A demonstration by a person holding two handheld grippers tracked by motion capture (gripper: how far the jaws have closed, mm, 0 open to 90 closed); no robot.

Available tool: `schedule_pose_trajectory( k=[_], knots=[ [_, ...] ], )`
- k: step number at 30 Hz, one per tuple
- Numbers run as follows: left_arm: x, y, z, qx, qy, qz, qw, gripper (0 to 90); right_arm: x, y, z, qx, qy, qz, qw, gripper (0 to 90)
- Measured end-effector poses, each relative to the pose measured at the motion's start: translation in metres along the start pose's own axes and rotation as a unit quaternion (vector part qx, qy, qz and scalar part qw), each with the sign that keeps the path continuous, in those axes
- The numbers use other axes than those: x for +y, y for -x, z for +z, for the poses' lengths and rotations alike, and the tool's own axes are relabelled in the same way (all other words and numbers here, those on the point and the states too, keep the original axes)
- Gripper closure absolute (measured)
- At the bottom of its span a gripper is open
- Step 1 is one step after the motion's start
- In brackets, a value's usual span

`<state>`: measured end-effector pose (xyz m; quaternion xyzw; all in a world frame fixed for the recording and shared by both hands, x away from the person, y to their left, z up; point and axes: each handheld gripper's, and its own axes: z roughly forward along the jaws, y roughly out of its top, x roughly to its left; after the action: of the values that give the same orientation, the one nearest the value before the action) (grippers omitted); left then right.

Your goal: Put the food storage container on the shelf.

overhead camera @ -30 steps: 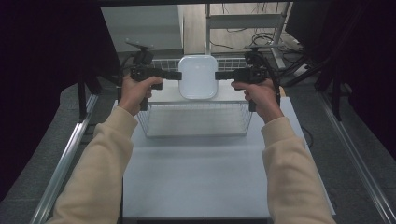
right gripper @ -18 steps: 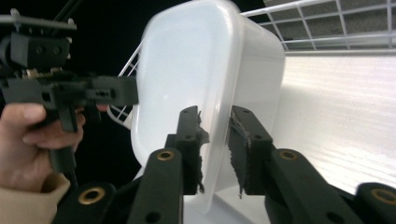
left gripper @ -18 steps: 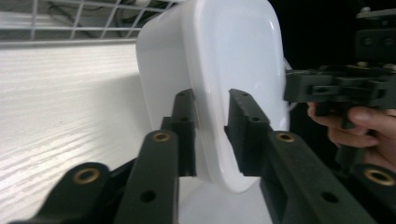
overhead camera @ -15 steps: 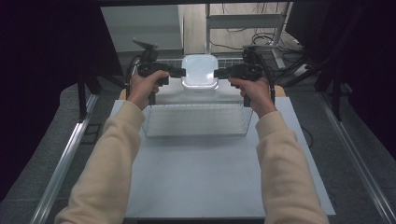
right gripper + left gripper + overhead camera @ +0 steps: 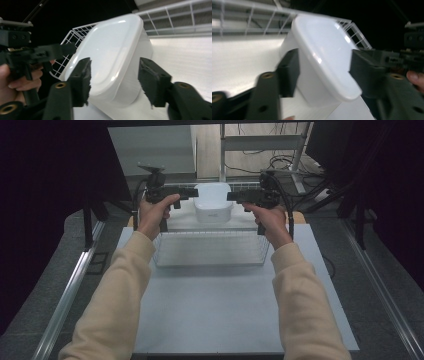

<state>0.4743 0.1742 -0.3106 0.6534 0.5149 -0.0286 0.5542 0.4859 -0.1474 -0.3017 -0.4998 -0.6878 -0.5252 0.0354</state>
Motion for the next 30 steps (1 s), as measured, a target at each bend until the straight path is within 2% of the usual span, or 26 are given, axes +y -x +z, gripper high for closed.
schedule_pose_trajectory(
  k=[1, 2, 3, 5, 7, 8, 10, 12, 14, 17, 18, 20, 22, 26, 28, 29, 30],
  knots=[
    [0.0, 0.003, -0.004, 0.002, 0.008, 0.005, 1.0, 36.4, 0.0, 0.0, 0.0, 0.0, 0.0, 0.0, 1.0, 42.5],
    [0.0, 0.007, -0.012, 0.008, 0.014, 0.019, 0.9997, 31.7, -0.003, -0.006, -0.009, 0.0, 0.011, -0.027, 0.9996, 41.5],
    [0.0, 0.007, -0.012, 0.008, 0.014, 0.019, 0.9997, 30.7, -0.003, -0.006, -0.009, 0.0, 0.011, -0.027, 0.9996, 41.5],
    [-0.003, 0.014, -0.024, 0.021, 0.01, 0.042, 0.9988, 29.6, -0.007, -0.009, -0.017, 0.0, 0.016, -0.047, 0.9988, 39.2],
    [-0.007, 0.018, -0.033, 0.032, 0.008, 0.062, 0.9975, 28.5, -0.017, -0.012, -0.034, -0.014, 0.016, -0.09, 0.9957, 36.0],
    [-0.011, 0.021, -0.038, 0.036, 0.008, 0.068, 0.997, 28.5, -0.017, -0.012, -0.034, -0.014, 0.016, -0.09, 0.9957, 36.0],
    [-0.018, 0.025, -0.046, 0.042, 0.006, 0.078, 0.996, 28.5, -0.026, -0.013, -0.046, -0.021, 0.009, -0.119, 0.9926, 34.7],
    [-0.025, 0.03, -0.051, 0.051, 0.002, 0.088, 0.9948, 28.6, -0.028, -0.013, -0.049, -0.022, 0.006, -0.124, 0.992, 34.6],
    [-0.034, 0.037, -0.058, 0.058, -0.009, 0.11, 0.9922, 28.7, -0.037, -0.015, -0.059, -0.021, -0.002, -0.135, 0.9906, 34.3],
    [-0.048, 0.045, -0.065, 0.069, -0.016, 0.138, 0.9879, 28.5, -0.043, -0.019, -0.065, -0.023, -0.002, -0.144, 0.9892, 33.4],
    [-0.055, 0.048, -0.068, 0.07, -0.017, 0.146, 0.9867, 28.4, -0.052, -0.022, -0.07, -0.021, -0.002, -0.157, 0.9873, 32.8],
    [-0.067, 0.051, -0.075, 0.066, -0.016, 0.156, 0.9855, 28.2, -0.055, -0.023, -0.072, -0.022, -0.001, -0.162, 0.9865, 32.6],
    [-0.08, 0.052, -0.08, 0.065, -0.016, 0.166, 0.9838, 28.1, -0.066, -0.024, -0.075, -0.024, 0.0, -0.173, 0.9847, 31.7],
    [-0.116, 0.051, -0.088, 0.072, -0.011, 0.188, 0.9794, 27.6, -0.105, -0.023, -0.083, -0.033, 0.012, -0.204, 0.9784, 29.1],
    [-0.133, 0.049, -0.09, 0.07, -0.013, 0.191, 0.9789, 27.3, -0.121, -0.021, -0.086, -0.033, 0.015, -0.213, 0.9764, 28.1],
    [-0.133, 0.049, -0.09, 0.07, -0.013, 0.191, 0.9789, 27.2, -0.121, -0.021, -0.086, -0.033, 0.015, -0.213, 0.9764, 28.1],
    [-0.15, 0.044, -0.091, 0.069, -0.013, 0.192, 0.9789, 27.3, -0.142, -0.017, -0.09, -0.031, 0.02, -0.218, 0.9753, 27.7]
  ],
)
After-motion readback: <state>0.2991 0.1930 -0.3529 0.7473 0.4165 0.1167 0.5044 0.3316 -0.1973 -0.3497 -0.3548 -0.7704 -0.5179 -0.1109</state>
